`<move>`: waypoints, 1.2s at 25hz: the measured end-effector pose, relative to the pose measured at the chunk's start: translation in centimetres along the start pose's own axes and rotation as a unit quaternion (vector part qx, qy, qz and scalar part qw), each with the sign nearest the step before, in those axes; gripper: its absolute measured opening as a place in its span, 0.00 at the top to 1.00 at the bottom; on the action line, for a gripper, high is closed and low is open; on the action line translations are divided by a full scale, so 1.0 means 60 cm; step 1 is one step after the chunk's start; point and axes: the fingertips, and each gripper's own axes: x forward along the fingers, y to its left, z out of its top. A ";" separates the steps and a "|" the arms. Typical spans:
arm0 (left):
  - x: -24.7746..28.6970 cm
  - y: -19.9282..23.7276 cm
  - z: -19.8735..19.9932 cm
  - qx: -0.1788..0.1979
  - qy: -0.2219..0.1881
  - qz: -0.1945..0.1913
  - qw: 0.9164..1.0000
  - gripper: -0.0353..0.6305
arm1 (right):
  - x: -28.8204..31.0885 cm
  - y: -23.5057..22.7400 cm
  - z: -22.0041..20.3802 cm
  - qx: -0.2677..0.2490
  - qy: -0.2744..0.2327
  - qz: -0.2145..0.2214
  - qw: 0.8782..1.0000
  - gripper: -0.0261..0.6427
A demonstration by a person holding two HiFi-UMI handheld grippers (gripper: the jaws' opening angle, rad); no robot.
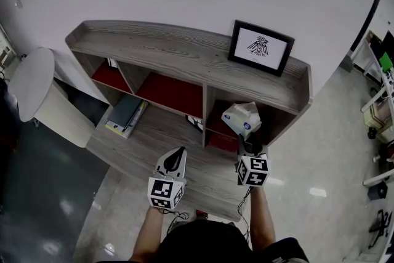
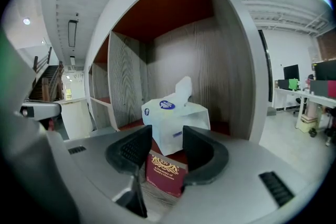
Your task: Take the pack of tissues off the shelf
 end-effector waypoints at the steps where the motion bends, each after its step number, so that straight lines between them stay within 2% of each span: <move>1: -0.001 0.002 0.000 -0.001 0.000 0.002 1.000 0.93 | 0.001 -0.001 -0.002 -0.001 0.002 -0.002 1.000 0.66; 5: -0.006 0.008 0.000 -0.004 -0.001 0.008 1.000 0.94 | 0.001 -0.005 -0.004 -0.008 0.004 -0.012 1.000 0.80; 10: -0.010 0.009 -0.001 -0.002 0.001 0.011 1.000 0.94 | -0.001 -0.005 -0.005 -0.004 0.002 -0.008 1.000 0.89; 18: -0.020 0.022 -0.002 -0.001 0.003 0.021 1.000 0.93 | -0.019 0.006 0.014 0.006 -0.021 0.009 1.000 0.91; 30: -0.046 0.042 0.014 0.001 -0.008 0.037 0.999 0.94 | -0.090 0.054 0.096 -0.008 -0.090 0.040 0.995 0.91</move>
